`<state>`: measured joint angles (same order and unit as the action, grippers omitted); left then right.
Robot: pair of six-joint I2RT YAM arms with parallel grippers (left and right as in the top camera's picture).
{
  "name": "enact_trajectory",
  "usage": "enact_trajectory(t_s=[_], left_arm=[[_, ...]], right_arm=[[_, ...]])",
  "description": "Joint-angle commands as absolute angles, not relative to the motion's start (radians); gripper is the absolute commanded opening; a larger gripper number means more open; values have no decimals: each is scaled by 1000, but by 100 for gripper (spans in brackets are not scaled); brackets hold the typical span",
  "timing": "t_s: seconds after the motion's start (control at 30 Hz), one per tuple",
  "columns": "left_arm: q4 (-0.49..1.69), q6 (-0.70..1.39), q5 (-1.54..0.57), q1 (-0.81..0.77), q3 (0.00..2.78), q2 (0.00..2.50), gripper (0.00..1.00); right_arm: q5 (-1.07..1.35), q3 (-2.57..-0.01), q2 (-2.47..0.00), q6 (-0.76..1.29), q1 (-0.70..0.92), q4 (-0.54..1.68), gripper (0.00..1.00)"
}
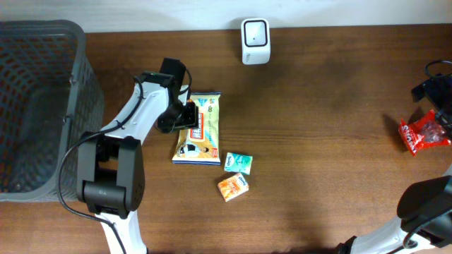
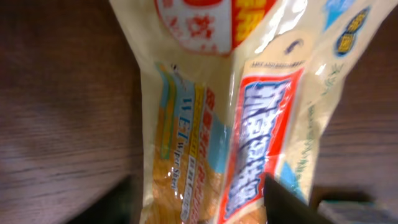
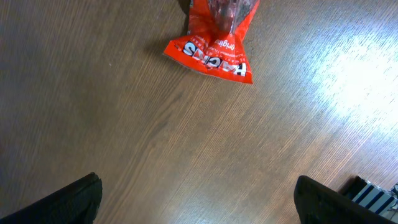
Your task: Scan the item barcode
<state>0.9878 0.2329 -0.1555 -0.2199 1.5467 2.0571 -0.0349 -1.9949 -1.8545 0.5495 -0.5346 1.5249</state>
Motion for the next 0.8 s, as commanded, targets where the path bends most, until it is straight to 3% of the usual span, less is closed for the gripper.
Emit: enact_trajectory(t_s=[0.0,0.07,0.13,0.33,0.57,0.63,0.77], left_arm=[[978,242,-169,-223,1525,2049,39],[978,242,-170,-223,1525,2049,31],[981,242,-179,-223,1536,2049,0],[1012,238,-310,-223,1627,2048,0],[1034,155,-668,-223,1785,2025,0],[1034,124,-610,-237,1834,1995,0],[1084,125,-95,-338,1860,1948,0]], right_arm=[[-34,-1993,-1854,551,-530,1525,98],[-34,-1993,-1854,551,-530,1525,98],[-34,-1993,-1854,551,-530,1525,98],[-34,-1993,-1854,551,-530,1525,98],[-34,-1993,-1854,551,-530,1525,98],[-34,-1993,-1854,551,-530,1525,98],[-34,-1993,-1854,551,-530,1525,98]])
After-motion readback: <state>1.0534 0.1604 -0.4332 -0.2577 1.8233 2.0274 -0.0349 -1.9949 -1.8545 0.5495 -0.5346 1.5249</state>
